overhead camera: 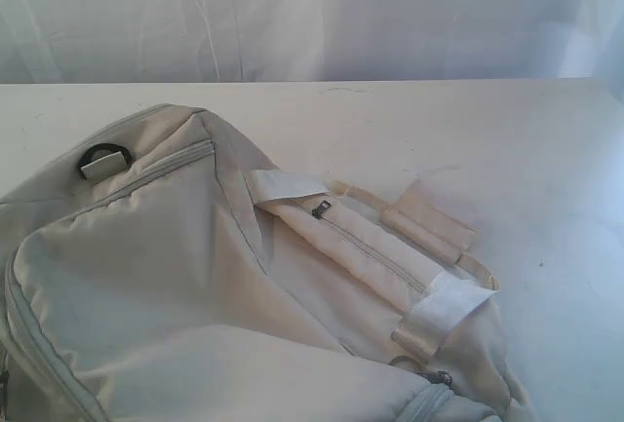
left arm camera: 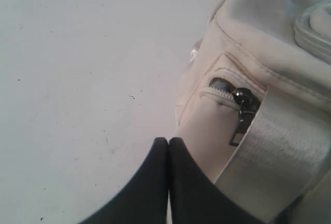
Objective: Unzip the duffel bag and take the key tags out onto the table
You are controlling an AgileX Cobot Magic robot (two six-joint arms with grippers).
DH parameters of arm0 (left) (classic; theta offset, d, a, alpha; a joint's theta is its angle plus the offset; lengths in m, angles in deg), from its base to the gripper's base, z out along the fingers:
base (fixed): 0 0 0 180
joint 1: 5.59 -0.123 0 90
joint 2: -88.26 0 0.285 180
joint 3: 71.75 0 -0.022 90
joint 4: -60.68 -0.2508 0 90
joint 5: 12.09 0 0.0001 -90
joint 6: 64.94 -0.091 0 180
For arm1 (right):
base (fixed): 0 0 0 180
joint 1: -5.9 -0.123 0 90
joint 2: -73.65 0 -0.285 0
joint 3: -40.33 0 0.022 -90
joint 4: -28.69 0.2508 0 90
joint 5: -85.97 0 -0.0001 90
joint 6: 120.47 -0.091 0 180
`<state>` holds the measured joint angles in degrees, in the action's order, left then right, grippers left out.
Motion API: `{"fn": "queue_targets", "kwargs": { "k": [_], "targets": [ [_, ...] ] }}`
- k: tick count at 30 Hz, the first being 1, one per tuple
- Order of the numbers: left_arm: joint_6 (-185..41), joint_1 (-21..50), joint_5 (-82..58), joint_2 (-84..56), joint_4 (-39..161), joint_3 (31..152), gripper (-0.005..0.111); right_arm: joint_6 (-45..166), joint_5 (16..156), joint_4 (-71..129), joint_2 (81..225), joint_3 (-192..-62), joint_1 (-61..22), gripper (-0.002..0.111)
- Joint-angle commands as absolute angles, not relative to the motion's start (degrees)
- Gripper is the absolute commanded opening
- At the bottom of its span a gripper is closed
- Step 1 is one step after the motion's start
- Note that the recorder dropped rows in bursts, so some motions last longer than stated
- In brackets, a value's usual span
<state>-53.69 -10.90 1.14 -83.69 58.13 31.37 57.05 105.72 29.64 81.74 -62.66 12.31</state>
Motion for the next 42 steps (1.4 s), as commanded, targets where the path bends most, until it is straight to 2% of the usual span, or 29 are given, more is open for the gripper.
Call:
{"fn": "queue_targets", "kwargs": {
  "k": [1, 35, 42],
  "targets": [
    [-53.34, -10.5, 1.14, -83.96, 58.54, 31.03, 0.0, 57.19, 105.6, 29.41, 81.44, -62.45, 12.31, 0.0],
    [-53.34, -10.52, 1.14, -83.96, 58.54, 31.03, 0.0, 57.18, 104.33, 29.41, 81.44, -62.45, 12.31, 0.0],
    [-53.34, -10.52, -8.01, -83.96, 58.54, 31.03, 0.0, 57.18, 98.34, 29.41, 81.44, -62.45, 12.31, 0.0]
  ]
}}
